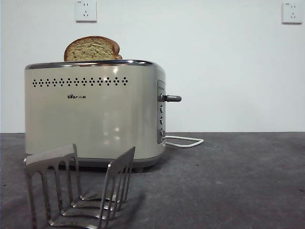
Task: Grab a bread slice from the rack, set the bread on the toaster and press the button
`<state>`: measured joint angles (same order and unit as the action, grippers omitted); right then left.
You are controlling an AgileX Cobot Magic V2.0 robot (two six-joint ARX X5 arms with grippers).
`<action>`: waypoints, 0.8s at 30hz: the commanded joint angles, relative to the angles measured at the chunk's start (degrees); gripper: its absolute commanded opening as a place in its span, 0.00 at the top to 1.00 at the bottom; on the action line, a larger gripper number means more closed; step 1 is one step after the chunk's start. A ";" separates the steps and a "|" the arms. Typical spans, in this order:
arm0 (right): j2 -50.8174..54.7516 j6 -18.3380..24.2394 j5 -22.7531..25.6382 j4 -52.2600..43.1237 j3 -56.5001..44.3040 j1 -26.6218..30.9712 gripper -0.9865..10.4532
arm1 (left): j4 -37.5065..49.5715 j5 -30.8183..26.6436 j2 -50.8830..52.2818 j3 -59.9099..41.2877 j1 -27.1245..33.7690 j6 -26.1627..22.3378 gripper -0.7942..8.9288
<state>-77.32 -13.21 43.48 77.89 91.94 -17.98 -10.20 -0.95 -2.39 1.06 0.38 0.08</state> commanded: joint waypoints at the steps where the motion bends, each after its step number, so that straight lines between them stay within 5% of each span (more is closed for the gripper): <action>1: -0.33 0.00 0.00 1.27 0.15 0.00 0.91 | 0.70 -0.13 -0.48 -0.57 0.24 0.33 0.92; 16: 4.94 0.00 0.17 -0.37 -2.19 1.29 0.91 | 0.66 -0.13 -2.27 -0.57 0.24 0.33 0.92; 24: 24.90 -0.15 -0.37 -27.26 -25.70 5.31 0.91 | 0.66 -0.13 -2.29 -0.57 0.24 0.33 0.92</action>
<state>-54.87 -13.02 43.51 55.27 70.89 -12.99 -10.20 -0.95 -4.64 1.06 0.38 0.08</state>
